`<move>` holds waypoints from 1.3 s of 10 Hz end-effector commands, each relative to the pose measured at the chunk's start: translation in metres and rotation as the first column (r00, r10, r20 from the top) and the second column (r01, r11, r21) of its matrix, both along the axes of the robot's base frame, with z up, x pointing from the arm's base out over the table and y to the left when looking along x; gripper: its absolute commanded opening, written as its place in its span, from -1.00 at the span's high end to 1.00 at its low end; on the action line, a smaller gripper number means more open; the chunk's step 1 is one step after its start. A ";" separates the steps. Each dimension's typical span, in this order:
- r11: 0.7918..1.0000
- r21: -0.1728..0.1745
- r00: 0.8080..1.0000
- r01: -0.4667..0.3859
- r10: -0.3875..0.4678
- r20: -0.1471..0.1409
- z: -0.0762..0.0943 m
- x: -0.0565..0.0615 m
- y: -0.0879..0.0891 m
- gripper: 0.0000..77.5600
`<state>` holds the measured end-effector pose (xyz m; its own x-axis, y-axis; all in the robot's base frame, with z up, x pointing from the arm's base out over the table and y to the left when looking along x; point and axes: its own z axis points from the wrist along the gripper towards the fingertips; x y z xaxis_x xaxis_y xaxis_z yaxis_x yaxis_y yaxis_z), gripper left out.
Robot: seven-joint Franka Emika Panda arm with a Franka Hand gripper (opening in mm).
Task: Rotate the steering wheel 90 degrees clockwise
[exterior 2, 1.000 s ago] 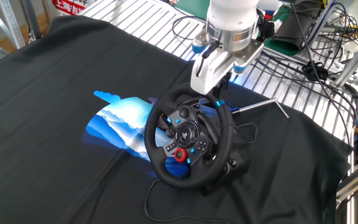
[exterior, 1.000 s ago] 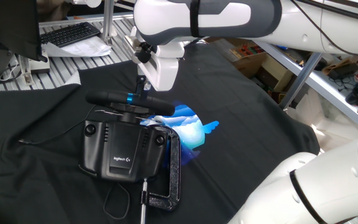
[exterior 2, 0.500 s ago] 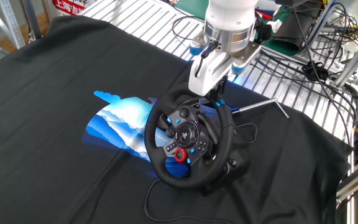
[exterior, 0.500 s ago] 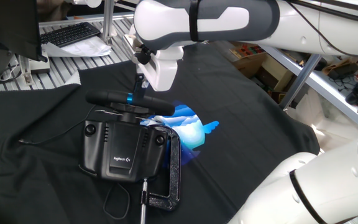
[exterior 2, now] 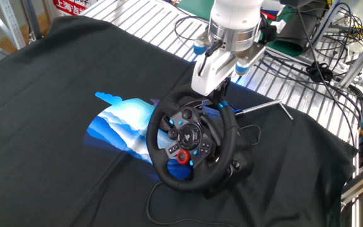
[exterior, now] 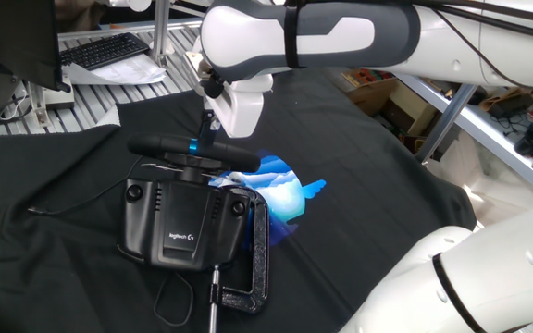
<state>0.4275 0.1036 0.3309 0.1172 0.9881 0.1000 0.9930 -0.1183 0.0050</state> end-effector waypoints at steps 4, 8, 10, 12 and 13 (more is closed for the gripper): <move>1.000 -0.001 1.000 0.017 -0.017 0.005 0.000 0.000 0.000 0.97; 1.000 0.000 1.000 0.023 -0.023 0.005 0.000 0.000 0.001 0.97; 1.000 0.000 1.000 0.026 -0.026 0.006 0.000 0.000 0.001 0.97; 1.000 -0.003 1.000 0.028 -0.028 0.006 0.000 0.000 0.001 0.97; 1.000 -0.003 1.000 0.028 -0.028 0.006 0.000 0.000 0.001 0.97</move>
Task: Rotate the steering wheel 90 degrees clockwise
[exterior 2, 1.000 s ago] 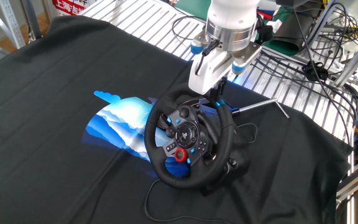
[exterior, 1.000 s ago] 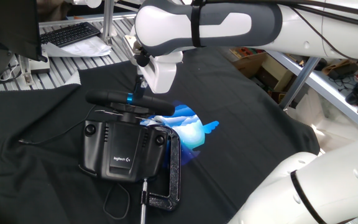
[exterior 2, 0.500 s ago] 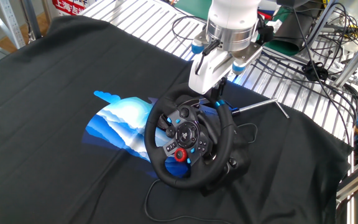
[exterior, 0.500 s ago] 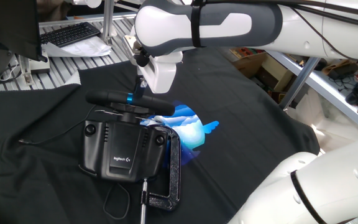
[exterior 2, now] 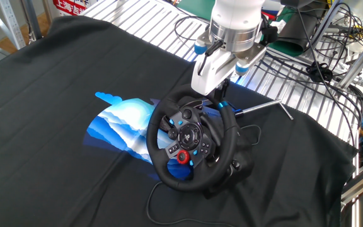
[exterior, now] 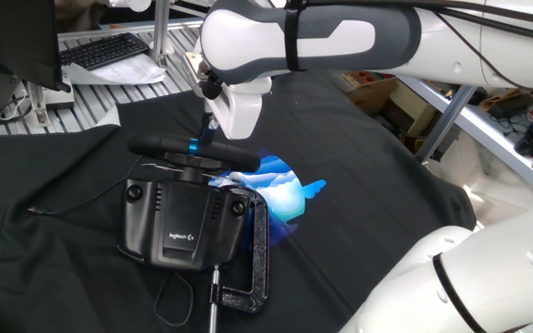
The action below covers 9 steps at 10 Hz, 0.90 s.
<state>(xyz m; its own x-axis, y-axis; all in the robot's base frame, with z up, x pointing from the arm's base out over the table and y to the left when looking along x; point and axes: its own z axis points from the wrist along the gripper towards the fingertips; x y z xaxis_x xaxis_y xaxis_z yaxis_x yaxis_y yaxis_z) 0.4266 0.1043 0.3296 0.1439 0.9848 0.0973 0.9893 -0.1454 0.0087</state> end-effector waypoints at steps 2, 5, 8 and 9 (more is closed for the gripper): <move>1.000 -0.002 1.000 -0.002 0.002 0.006 0.001 0.000 0.000 0.97; 1.000 -0.002 1.000 -0.003 0.003 0.006 0.001 0.000 0.000 -1.00; 1.000 -0.002 1.000 -0.003 0.003 0.006 0.001 0.000 0.000 -1.00; 1.000 -0.002 1.000 -0.003 0.003 0.006 0.001 0.000 0.000 -1.00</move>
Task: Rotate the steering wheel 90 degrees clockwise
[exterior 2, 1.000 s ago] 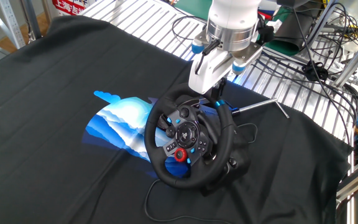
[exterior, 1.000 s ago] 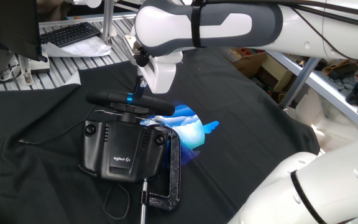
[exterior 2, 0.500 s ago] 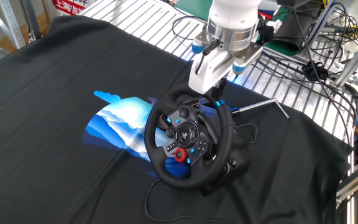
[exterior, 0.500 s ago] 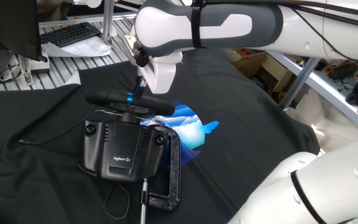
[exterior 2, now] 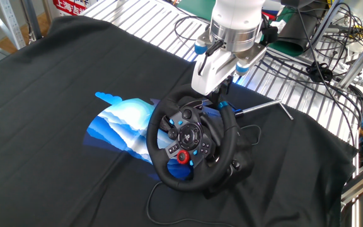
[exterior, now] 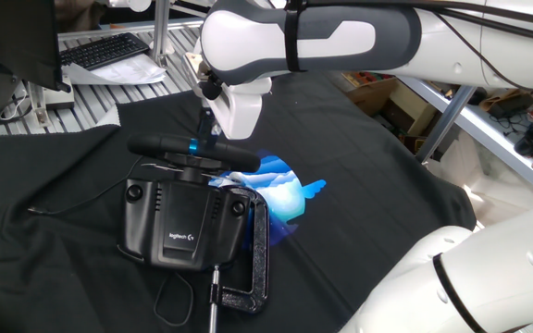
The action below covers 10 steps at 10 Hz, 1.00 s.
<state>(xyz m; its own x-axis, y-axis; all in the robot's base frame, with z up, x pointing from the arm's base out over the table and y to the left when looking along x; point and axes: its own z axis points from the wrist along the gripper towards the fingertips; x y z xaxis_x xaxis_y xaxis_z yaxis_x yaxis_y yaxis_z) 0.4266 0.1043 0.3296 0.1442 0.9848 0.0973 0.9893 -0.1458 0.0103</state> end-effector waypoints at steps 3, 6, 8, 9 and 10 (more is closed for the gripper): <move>1.000 -0.002 1.000 -0.003 0.003 0.004 0.001 0.001 0.000 -1.00; 1.000 -0.002 1.000 -0.003 0.003 0.004 0.001 0.001 0.000 -1.00; 1.000 -0.002 1.000 -0.003 0.003 0.004 0.001 0.001 0.000 -1.00; 1.000 -0.002 1.000 -0.003 0.003 0.004 0.001 0.001 0.000 -1.00; 0.999 -0.038 0.999 -0.009 0.010 0.032 -0.014 0.001 -0.004 -1.00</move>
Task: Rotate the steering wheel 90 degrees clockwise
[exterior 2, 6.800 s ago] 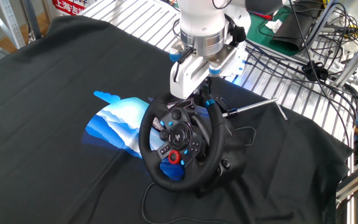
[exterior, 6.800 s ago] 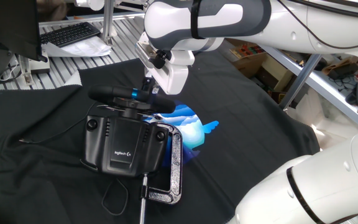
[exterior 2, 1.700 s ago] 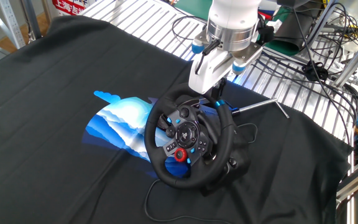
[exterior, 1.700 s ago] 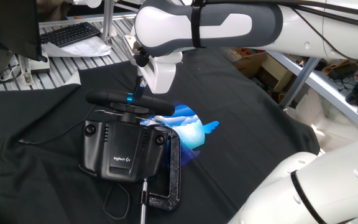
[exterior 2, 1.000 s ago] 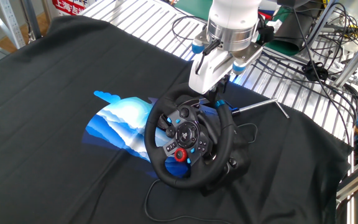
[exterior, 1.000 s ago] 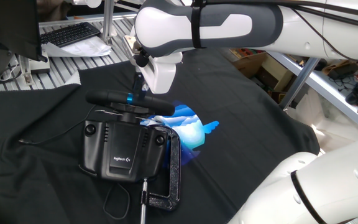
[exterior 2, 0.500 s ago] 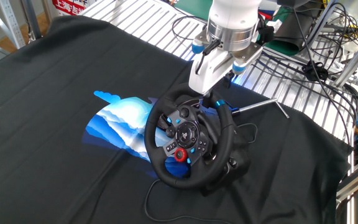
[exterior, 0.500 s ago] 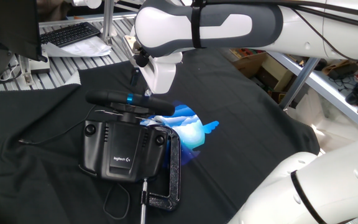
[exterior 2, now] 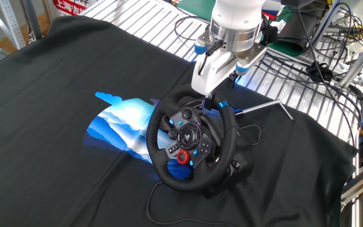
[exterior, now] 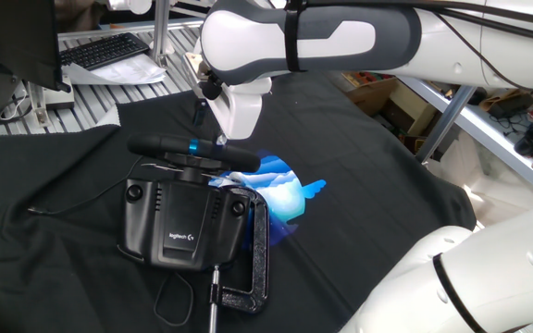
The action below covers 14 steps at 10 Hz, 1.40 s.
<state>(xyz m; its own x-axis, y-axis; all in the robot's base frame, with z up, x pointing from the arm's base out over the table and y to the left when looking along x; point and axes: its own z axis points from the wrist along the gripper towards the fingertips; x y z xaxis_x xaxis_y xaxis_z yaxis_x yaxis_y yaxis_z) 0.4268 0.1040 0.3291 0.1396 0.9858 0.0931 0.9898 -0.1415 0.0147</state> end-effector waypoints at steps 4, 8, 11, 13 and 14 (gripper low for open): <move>0.999 -0.033 1.000 -0.006 0.007 0.029 -0.016 0.001 -0.004 -1.00; 0.999 -0.040 0.999 -0.010 0.011 0.036 -0.020 0.001 -0.005 -1.00; 0.999 -0.039 0.999 -0.012 0.014 0.038 -0.023 0.001 -0.006 -1.00; 0.999 -0.043 0.999 -0.020 0.022 0.040 -0.027 0.001 -0.007 -1.00; 0.999 -0.041 0.999 -0.022 0.024 0.041 -0.028 0.001 -0.008 -1.00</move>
